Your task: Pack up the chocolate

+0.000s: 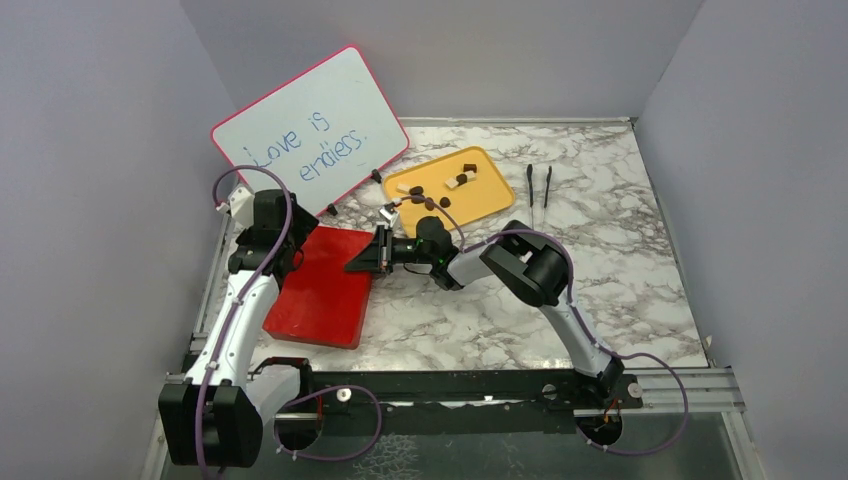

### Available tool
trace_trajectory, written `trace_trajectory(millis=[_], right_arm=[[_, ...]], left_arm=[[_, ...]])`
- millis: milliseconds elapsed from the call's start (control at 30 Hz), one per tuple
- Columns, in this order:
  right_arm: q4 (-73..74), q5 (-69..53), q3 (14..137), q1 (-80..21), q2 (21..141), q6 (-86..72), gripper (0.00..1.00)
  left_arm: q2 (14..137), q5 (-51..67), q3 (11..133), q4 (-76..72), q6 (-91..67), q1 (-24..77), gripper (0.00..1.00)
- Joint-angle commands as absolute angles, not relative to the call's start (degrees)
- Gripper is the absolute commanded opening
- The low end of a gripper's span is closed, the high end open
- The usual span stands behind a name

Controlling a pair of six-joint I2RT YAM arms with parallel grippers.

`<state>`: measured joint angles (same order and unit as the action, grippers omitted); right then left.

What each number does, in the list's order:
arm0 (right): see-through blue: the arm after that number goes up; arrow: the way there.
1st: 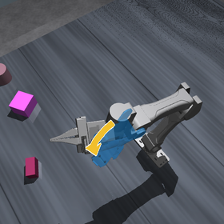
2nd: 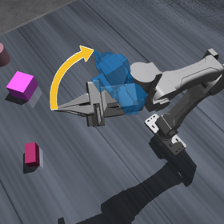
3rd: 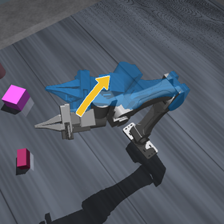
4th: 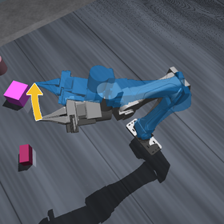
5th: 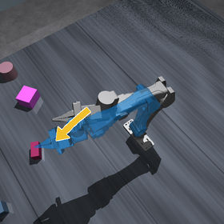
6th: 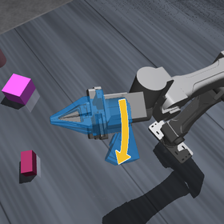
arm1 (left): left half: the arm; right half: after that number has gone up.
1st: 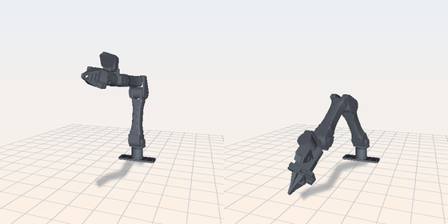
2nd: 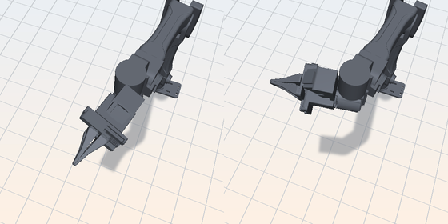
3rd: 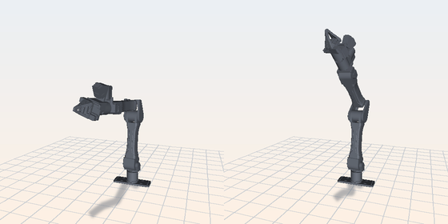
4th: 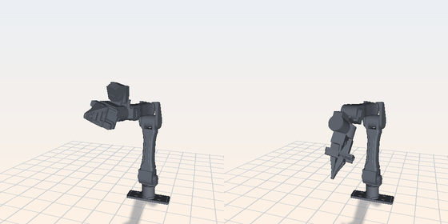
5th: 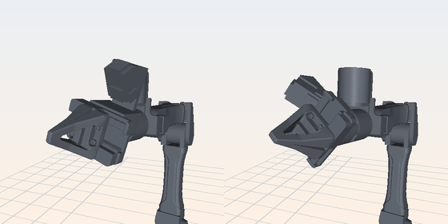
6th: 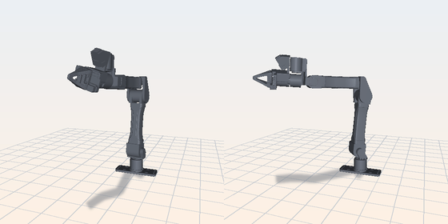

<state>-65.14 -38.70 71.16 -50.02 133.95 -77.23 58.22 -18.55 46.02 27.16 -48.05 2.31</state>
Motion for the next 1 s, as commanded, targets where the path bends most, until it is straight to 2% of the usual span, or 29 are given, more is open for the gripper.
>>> trace_trajectory(millis=[0,200,700,967], right_arm=[[-69.49,-36.93,70.48,-48.77,135.28,-77.41,0.09],[-63.19,-37.39,72.39,-48.0,133.26,-72.82,0.09],[-62.81,-37.89,73.36,-46.94,133.61,-73.68,0.13],[-61.92,-35.48,70.71,-46.55,132.53,-73.27,0.24]], left_arm=[[59.67,-21.29,44.47,25.82,-49.34,1.91,0.84],[59.53,-22.63,43.6,25.76,-49.9,1.91,0.83],[60.09,-23.18,43.42,25.76,-50.25,1.93,0.86],[63.95,-22.68,42.76,25.41,-50.39,1.93,0.8]])
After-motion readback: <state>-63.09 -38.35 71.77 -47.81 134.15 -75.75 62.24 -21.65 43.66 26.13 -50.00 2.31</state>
